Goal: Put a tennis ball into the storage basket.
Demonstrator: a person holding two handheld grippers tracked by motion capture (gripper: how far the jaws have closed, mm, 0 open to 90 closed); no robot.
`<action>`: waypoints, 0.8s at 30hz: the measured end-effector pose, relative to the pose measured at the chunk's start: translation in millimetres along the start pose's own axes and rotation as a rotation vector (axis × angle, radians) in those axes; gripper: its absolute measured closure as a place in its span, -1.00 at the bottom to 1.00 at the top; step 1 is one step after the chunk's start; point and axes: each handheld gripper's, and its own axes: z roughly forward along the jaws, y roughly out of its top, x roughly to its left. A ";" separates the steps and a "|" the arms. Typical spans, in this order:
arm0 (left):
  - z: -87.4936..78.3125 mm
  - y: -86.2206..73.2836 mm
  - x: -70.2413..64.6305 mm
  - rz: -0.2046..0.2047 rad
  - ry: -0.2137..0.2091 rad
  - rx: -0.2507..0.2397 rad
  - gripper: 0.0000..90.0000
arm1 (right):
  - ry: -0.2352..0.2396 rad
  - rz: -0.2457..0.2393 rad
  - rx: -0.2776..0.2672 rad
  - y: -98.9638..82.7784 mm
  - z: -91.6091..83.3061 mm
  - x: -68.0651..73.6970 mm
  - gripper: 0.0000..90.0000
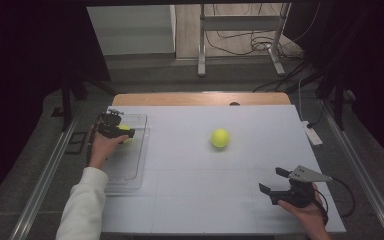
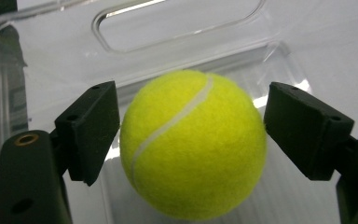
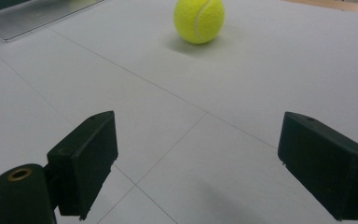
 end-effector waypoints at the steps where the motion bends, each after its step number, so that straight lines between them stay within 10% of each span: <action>1: -1.5 0.2 -0.7 -0.008 -0.011 -0.014 -0.56 | 0.000 0.000 0.000 0.0 0.0 0.0 -0.72; 24: -38.3 -8.7 -7.2 -0.034 -0.129 -0.191 -0.59 | 0.002 0.010 0.000 1.1 2.1 -1.5 -0.72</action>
